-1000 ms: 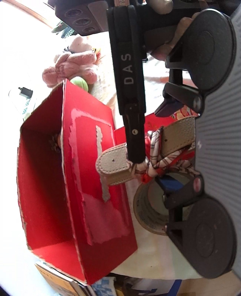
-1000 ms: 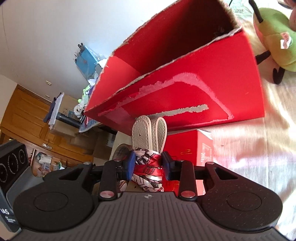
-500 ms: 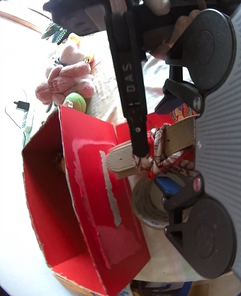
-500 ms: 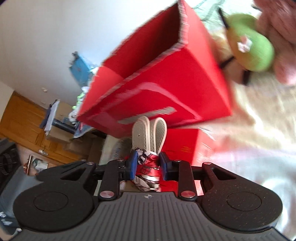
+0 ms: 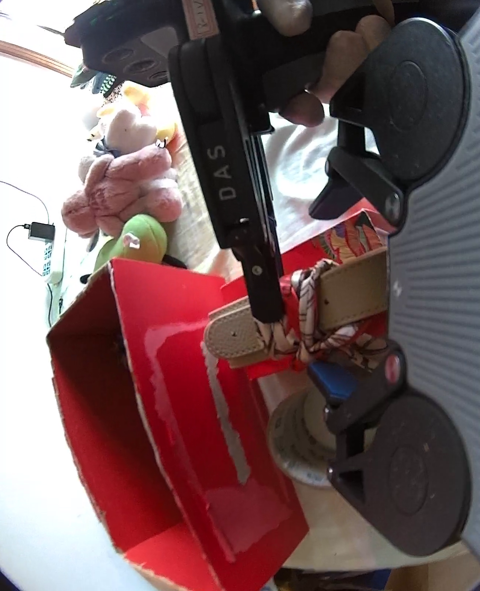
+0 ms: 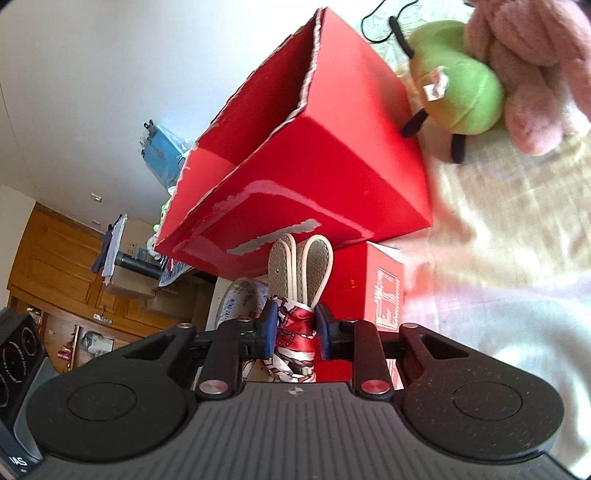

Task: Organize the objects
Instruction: 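Close the right gripper on the sandal strap and lift, then carry the beige sandal over the red box with the right gripper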

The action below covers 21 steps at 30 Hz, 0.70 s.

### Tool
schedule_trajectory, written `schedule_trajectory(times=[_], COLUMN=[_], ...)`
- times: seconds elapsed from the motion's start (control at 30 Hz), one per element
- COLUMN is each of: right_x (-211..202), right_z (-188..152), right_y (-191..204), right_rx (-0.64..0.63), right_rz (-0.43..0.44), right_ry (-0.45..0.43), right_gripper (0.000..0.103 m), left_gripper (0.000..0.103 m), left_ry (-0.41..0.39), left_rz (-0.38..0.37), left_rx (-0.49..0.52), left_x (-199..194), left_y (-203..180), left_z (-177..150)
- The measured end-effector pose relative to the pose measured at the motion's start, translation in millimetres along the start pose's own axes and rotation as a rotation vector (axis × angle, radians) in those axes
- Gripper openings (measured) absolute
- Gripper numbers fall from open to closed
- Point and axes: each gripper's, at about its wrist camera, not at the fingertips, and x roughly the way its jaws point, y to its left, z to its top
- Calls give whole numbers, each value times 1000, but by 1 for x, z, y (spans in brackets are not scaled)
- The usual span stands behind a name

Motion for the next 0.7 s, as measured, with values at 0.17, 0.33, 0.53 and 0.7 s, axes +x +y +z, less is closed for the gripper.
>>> schedule_trajectory(times=[0.17, 0.33, 0.53, 0.7], right_x=[3, 0, -8, -19], right_z=[-1, -1, 0, 0], right_y=[-6, -12, -15, -14], right_rx=[8, 3, -2, -10], right_rz=[-11, 8, 28, 54], right_ry=[5, 9, 14, -3], right_gripper=[31, 34, 29, 27], left_gripper=[76, 69, 64, 64], left_ry=[1, -3, -38, -52], left_rz=[31, 59, 57, 35], left_rx=[12, 29, 50, 32], left_x=[11, 13, -1, -5], left_y=[-9, -14, -25, -30], left_z=[3, 6, 8, 8])
